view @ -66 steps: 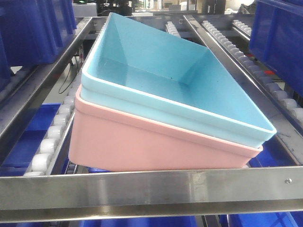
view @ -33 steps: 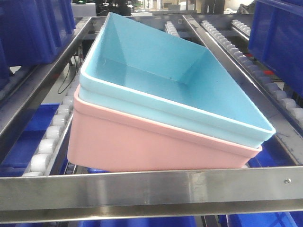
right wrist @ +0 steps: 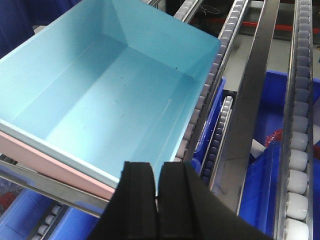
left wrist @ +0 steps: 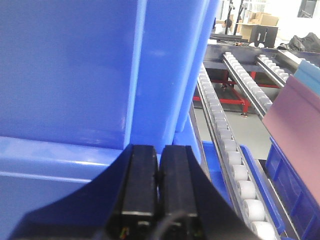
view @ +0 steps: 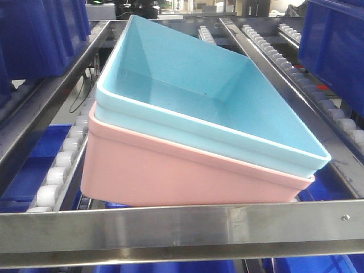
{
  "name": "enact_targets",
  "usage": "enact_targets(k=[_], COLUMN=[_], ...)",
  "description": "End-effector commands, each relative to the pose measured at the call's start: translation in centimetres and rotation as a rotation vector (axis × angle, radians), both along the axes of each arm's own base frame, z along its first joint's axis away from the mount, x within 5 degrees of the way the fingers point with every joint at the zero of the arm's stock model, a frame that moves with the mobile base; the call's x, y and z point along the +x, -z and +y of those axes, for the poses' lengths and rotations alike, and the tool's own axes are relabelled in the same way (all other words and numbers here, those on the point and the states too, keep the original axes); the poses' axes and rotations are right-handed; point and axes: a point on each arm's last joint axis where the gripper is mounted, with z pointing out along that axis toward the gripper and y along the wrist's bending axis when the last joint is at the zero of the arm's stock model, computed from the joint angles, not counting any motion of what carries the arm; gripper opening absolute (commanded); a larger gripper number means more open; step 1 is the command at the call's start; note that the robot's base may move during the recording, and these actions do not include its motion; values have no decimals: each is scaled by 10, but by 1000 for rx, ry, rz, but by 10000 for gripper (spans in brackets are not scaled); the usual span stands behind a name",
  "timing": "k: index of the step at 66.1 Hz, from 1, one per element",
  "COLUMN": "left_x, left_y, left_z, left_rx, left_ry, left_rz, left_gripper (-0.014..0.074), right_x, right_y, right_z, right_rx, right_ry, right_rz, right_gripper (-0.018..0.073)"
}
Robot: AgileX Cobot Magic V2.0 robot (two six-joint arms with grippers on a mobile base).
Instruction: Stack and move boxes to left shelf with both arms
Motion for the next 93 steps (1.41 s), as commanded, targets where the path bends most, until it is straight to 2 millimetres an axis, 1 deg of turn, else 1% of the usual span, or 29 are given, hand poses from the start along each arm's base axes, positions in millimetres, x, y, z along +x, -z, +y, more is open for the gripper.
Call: enact_targets(k=[1,18,27,37,46,56,63,66,73,88,93], left_x=[-1,-1,-1,-1,-1,-1,-1,-1,-1,-1,-1], left_y=[1,1,1,1,1,1,1,1,1,1,1], left_z=[1,1,1,1,1,1,1,1,1,1,1], left_rx=[-8,-8,-8,-8,-8,-8,-8,-8,-8,-8,-8], left_ry=[-13,-13,-13,-13,-13,-13,-13,-13,-13,-13,-13], left_rz=[-76,-76,-76,-76,-76,-76,-76,-76,-76,-76,-76], left_gripper=[-8,-8,-8,-8,-8,-8,-9,-8,-8,-8,-9], right_x=[0,0,0,5,4,-7,-14,-17,-24,-24,-24], right_y=[-17,-17,-12,-2,15,40,57,62,61,57,54], right_z=[2,2,2,-7,-21,-34,-38,-39,-41,-40,-40], right_rx=[29,30,38,-2,-6,29,47,57,52,52,62], right_ry=[-21,-22,-20,87,240,382,441,456,474,467,461], right_rz=[-109,-111,-106,-87,-74,-111,-155,-188,-226,-264,-303], right_gripper=[55,55,55,55,55,55,55,55,55,55,55])
